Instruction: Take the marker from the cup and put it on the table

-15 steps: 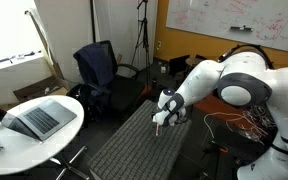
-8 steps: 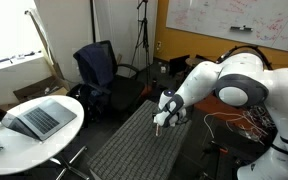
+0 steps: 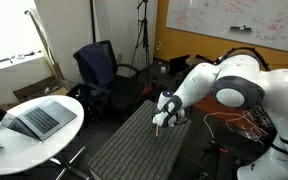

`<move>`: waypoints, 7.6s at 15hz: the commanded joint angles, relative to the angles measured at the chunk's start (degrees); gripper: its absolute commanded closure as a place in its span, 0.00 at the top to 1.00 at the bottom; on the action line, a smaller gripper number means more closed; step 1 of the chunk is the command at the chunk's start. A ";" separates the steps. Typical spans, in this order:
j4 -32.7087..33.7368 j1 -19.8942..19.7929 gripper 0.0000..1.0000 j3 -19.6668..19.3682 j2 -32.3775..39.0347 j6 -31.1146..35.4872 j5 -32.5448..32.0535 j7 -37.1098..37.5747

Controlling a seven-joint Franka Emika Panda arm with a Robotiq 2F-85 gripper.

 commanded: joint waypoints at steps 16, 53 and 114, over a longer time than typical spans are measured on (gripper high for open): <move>5.97 -3.60 0.37 2.49 3.21 -5.22 -0.93 0.50; -12.77 2.15 0.05 -6.98 -16.82 11.39 2.04 2.99; -19.19 -39.12 1.00 32.58 -23.66 27.59 -7.10 16.28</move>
